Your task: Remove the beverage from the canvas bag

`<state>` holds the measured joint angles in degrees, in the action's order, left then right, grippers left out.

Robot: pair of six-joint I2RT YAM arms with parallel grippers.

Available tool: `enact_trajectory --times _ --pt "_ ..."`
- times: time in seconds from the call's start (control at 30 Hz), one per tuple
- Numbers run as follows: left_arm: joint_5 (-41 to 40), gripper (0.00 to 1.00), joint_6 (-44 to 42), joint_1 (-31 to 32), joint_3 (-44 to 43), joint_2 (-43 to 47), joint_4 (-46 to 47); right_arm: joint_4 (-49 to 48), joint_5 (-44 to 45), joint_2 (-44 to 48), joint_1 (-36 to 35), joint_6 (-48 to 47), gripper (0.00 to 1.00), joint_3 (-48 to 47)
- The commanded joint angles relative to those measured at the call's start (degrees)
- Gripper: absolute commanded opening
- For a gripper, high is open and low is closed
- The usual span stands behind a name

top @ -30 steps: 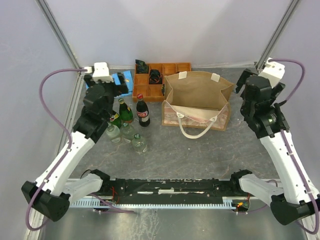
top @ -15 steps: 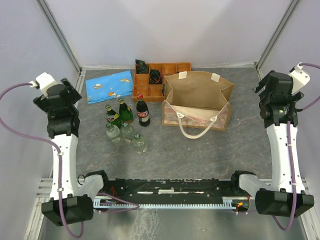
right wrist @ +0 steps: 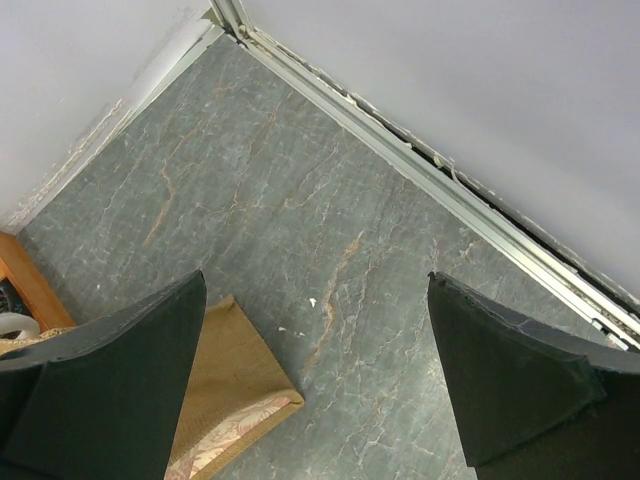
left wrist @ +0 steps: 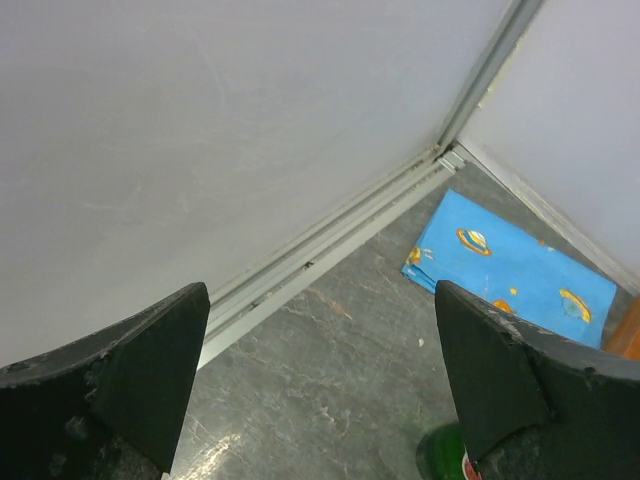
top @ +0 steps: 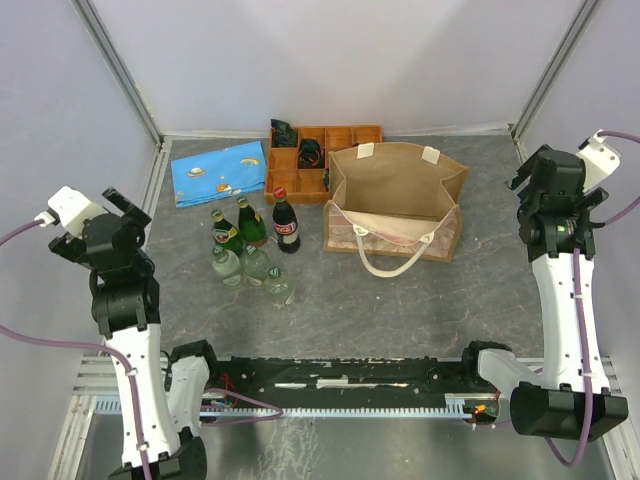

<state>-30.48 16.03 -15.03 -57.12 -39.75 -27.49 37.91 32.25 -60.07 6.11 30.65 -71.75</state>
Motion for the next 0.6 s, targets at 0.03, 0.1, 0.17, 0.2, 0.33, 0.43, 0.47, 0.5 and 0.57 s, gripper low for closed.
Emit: enact_trajectory --times 0.03,0.1,0.17,0.2,0.33,0.43,0.47,0.5,0.57 --pt "-4.85 0.99 0.95 0.34 -0.41 0.1 1.73 -1.58 -0.29 -0.13 0.09 0.12 0.99 -0.01" --pt "-5.32 0.99 1.01 0.66 -0.05 0.46 1.66 -1.42 -0.14 0.06 0.06 0.11 0.99 0.1" --pt "-5.5 0.99 1.46 0.87 0.39 0.8 1.7 -1.27 -0.03 0.4 0.11 0.11 0.99 0.28" --pt "-5.52 0.99 1.65 1.0 0.73 0.84 1.66 -1.27 -0.03 0.55 0.13 0.11 0.99 0.29" --pt "-5.99 0.99 2.26 1.26 1.13 0.7 1.77 -1.4 -0.13 1.07 0.11 0.05 0.99 0.69" --pt "-7.56 0.99 2.82 1.21 1.12 0.49 1.49 -1.54 -0.27 1.22 0.11 0.15 0.99 0.95" --pt "-8.07 0.99 2.86 1.24 1.21 0.39 1.44 -1.6 -0.37 1.24 0.08 0.13 0.99 1.05" --pt "-8.13 0.99 2.63 1.23 1.34 0.3 1.43 -1.68 -0.35 1.2 0.06 0.11 0.99 1.21" --pt "-7.43 0.99 2.43 1.28 1.52 0.32 1.33 -1.86 -0.43 1.37 0.11 0.11 0.99 1.41"
